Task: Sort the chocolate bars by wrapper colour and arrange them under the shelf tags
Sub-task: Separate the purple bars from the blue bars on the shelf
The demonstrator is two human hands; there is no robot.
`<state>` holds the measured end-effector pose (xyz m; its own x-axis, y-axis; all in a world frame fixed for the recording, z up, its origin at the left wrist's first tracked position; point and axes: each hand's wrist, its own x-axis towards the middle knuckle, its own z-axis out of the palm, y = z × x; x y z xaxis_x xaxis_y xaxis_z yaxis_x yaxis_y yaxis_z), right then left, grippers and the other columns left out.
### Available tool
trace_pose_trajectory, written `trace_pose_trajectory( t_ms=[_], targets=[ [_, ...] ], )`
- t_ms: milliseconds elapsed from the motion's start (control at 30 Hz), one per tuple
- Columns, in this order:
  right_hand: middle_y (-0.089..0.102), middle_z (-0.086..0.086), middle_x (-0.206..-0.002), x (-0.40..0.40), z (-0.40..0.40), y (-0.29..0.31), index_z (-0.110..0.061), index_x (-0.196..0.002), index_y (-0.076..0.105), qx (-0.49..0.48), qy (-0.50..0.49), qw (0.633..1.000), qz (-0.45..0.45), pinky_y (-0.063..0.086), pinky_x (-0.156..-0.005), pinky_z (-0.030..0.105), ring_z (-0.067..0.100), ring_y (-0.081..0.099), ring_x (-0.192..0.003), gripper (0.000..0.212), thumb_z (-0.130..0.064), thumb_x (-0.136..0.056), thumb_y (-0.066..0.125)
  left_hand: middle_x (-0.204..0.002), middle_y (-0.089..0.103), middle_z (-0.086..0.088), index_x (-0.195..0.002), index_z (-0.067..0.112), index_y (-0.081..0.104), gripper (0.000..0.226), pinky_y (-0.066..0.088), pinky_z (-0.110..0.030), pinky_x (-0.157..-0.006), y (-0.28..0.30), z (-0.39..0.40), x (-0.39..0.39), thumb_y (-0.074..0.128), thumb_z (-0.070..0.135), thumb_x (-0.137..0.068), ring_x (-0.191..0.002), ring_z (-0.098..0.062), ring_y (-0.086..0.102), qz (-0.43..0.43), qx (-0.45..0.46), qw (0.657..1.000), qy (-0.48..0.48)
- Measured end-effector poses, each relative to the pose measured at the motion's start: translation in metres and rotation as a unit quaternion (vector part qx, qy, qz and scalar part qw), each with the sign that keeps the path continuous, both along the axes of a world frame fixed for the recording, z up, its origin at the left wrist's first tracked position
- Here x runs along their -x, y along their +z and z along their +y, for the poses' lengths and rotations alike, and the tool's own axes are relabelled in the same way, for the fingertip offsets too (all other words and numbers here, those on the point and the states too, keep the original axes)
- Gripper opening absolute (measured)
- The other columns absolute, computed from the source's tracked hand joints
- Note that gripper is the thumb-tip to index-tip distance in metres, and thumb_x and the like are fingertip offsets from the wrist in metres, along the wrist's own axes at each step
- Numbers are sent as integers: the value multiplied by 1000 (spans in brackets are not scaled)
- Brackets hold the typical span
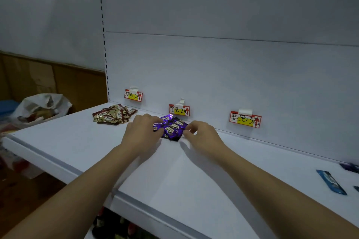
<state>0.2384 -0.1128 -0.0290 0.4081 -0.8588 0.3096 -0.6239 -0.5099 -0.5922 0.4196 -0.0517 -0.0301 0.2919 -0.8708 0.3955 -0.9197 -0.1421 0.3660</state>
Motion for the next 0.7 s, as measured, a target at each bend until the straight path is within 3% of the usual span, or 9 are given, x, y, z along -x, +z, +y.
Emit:
trace_pose_trajectory(
  t_ms=[167,300,500,633,700],
  targets=[
    [64,-3,-120,63,19,17,-22,-115,65,-19,17,997,74,46,-88,31,17,57,-104,29,-37,-97,47,-119,61,1,-122,35,61,35,44,-37,-88,13,8,65,49,48,-92,-115,-25,51,-17,-18,999,-20],
    [62,-5,-123,129,37,32,-24,-117,65,-33,10,994,105,47,-96,37,17,57,-107,31,-38,-98,45,-130,57,3,-126,34,58,42,43,-43,-98,23,10,128,44,55,-92,-123,-22,47,-9,-41,998,-54],
    [68,0,-98,244,53,42,-17,-97,67,-19,-58,992,109,54,-83,42,20,64,-88,31,-41,-96,47,-124,61,6,-118,35,61,42,47,-38,-92,32,1,237,42,60,-91,-110,-16,55,-16,-53,991,-122],
    [69,-2,-87,326,56,37,-19,-86,67,-20,-112,989,92,56,-76,40,19,65,-79,29,-40,-94,48,-115,64,11,-114,36,63,38,43,-29,-76,30,-7,318,44,59,-90,-94,-10,56,2,-61,983,-170],
    [68,-2,-82,367,55,34,-19,-80,65,-19,-136,987,87,54,-73,39,20,63,-77,29,-38,-93,49,-112,65,11,-112,35,64,35,45,-28,-75,27,-13,359,46,56,-91,-91,-10,57,23,-66,977,-202]
  ],
)
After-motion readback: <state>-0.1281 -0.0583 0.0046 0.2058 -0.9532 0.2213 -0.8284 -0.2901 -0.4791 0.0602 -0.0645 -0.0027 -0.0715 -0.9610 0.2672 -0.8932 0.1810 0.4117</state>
